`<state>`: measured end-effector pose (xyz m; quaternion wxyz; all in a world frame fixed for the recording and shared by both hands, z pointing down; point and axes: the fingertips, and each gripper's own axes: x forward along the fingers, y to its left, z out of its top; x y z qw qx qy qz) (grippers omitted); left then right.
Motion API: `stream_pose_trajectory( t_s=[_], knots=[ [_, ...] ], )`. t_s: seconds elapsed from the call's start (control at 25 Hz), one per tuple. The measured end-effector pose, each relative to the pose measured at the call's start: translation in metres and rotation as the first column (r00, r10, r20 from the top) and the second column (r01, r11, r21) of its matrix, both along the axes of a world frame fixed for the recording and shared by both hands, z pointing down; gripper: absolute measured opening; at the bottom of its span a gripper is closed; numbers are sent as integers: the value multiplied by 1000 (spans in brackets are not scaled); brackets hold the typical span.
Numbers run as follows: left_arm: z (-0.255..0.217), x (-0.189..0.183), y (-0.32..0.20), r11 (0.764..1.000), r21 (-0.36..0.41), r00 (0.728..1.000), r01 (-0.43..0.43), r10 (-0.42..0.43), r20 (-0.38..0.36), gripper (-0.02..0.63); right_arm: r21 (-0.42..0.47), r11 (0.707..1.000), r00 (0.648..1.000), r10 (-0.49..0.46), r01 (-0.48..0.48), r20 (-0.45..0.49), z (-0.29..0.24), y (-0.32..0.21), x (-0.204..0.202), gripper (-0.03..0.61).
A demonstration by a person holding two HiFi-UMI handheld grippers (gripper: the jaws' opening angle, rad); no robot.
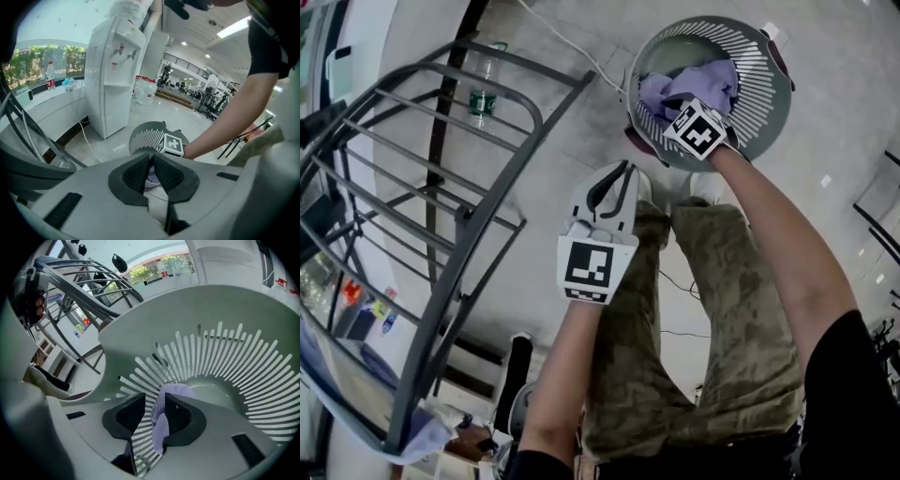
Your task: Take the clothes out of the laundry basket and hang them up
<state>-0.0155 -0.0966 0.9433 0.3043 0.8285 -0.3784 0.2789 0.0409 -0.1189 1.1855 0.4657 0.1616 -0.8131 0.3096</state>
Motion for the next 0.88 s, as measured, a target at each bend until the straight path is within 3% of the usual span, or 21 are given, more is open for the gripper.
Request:
stream_pose_trajectory(
  t_s=[0.32,0.44,0.56,0.6,0.68,0.88],
  knots=[
    [24,-17,1,999,-22,999,44,-44,-18,14,-30,998,998,57,-58,-30,56,1,-1,106],
    [28,-25,0,995,-29,995,96,-97,-24,14,-11,999,999,40,-40,-31,67,-2,-5,116],
    [33,-26,4,995,-29,996,92,-92,-18,14,-7,1000,998,8,-8,-65,76,1,-9,115],
    [34,-27,6,996,-32,997,82,-82,-12,14,-10,1000,997,4,-5,-82,79,2,-9,109],
    [35,-29,11,996,-45,997,77,-77,-3,14,-11,1000,994,5,-6,-111,79,2,-5,34],
    [28,-30,22,992,-78,995,99,-100,-1,14,15,996,995,89,-89,-32,37,-10,5,20]
  ],
)
